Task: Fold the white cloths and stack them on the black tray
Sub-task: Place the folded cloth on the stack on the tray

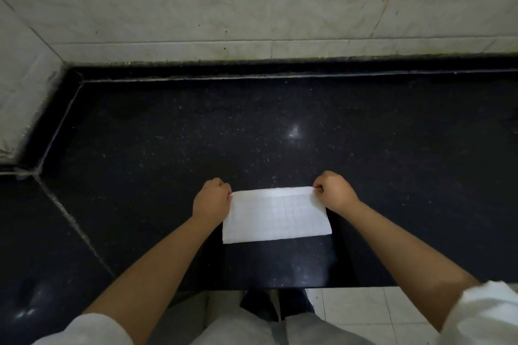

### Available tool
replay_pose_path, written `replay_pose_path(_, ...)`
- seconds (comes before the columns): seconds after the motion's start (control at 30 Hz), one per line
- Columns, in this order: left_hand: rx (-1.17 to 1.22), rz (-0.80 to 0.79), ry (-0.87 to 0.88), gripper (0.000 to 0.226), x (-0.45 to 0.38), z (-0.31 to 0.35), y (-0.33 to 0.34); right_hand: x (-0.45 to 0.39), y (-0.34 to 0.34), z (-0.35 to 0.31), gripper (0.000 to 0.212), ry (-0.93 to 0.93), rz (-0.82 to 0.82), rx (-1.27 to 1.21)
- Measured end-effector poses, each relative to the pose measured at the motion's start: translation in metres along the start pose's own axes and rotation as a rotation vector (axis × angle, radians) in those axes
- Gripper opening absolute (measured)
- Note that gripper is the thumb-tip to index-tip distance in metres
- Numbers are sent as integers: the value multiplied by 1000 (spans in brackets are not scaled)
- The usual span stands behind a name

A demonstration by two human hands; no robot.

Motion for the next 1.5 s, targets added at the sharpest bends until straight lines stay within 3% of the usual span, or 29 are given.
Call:
replay_pose_path(0.37,-231,-77,105,36,4,7,2,-3,0,-6,32,-60,-79,175)
replay_pose_path(0.47,-253,-21,220,24,5,8,-9,-4,-12,-5,30,-67,-116,153)
replay_pose_path(0.57,-110,42,246,12,4,9,-28,-5,-43,-9,28,-120,14,91)
replay_pose_path(0.67,22,355,243,16,5,18,-58,0,-77,-9,18,-213,290,-16)
replay_pose_path(0.77,61,537,366,12,13,21,-67,11,-91,-3,12,-374,507,-23)
replay_pose_path(0.87,-8,495,471,11,21,16,-37,21,-62,13,17,-456,471,89)
replay_pose_path(0.97,-181,231,500,5,32,10,5,32,-10,35,18,-335,239,199)
replay_pose_path(1.03,-253,84,445,22,37,3,25,43,10,46,23,-209,108,191)
replay_pose_path(1.1,-253,75,391,26,41,-4,30,52,15,50,29,-131,96,102)
replay_pose_path(1.17,-216,139,375,38,40,-4,27,56,11,47,28,-40,185,-4)
replay_pose_path(1.3,-129,194,248,37,26,21,22,47,3,35,34,188,209,-142)
replay_pose_path(1.5,-136,-10,-37,60,7,42,36,29,6,8,37,363,54,-93)
Point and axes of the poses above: each hand's wrist, its own x-axis away from the middle knuckle, its own y-axis out of the palm, z = x × y, the point moved 1 cm from there along -x, towards the middle knuckle, and after that the axes turned 3 degrees about -z, right-handed, at the moved point
